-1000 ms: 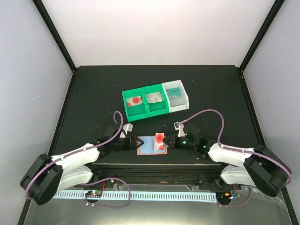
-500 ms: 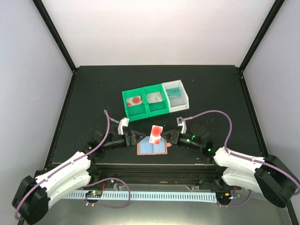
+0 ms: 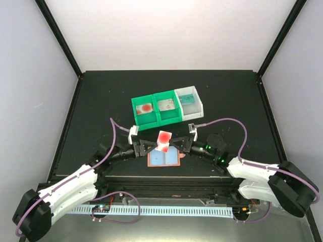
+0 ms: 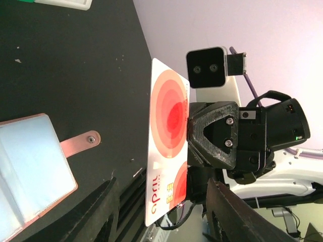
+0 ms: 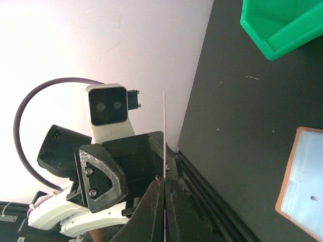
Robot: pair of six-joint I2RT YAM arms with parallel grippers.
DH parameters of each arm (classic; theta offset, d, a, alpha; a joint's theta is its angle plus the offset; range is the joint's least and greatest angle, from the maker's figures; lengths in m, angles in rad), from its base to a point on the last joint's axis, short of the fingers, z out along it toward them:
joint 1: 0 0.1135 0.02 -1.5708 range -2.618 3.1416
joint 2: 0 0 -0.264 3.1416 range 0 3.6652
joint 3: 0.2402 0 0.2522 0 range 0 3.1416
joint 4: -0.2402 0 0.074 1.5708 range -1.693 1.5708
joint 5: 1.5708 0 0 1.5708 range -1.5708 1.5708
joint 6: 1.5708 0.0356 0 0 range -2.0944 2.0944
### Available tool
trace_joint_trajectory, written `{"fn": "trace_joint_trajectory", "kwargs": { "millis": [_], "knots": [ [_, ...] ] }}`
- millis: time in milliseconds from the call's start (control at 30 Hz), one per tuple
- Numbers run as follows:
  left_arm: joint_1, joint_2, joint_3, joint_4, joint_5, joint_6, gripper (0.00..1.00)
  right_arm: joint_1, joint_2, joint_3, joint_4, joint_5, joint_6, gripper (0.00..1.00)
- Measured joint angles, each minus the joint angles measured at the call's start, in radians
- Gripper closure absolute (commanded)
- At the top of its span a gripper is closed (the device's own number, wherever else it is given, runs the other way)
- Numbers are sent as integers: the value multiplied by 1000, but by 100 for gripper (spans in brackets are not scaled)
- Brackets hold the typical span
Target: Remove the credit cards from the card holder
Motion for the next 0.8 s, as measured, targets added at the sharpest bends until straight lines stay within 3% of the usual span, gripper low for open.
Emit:
{"fn": "trace_joint_trajectory", "kwargs": {
  "millis": [233,533,667,800],
  "knots": [
    [0,5,-5,27,11,-13,80,5,25,0,45,-6,22,99],
    [-1,6,-5,35,17,-11,97,11,35,0,68,-23,24,99],
    [-1,6,-5,51,26,-13,98,11,35,0,62,-23,23,99],
    [-1,5,-5,56,37,-11,98,11,31,2,33,-33,-11,84]
  ]
}}
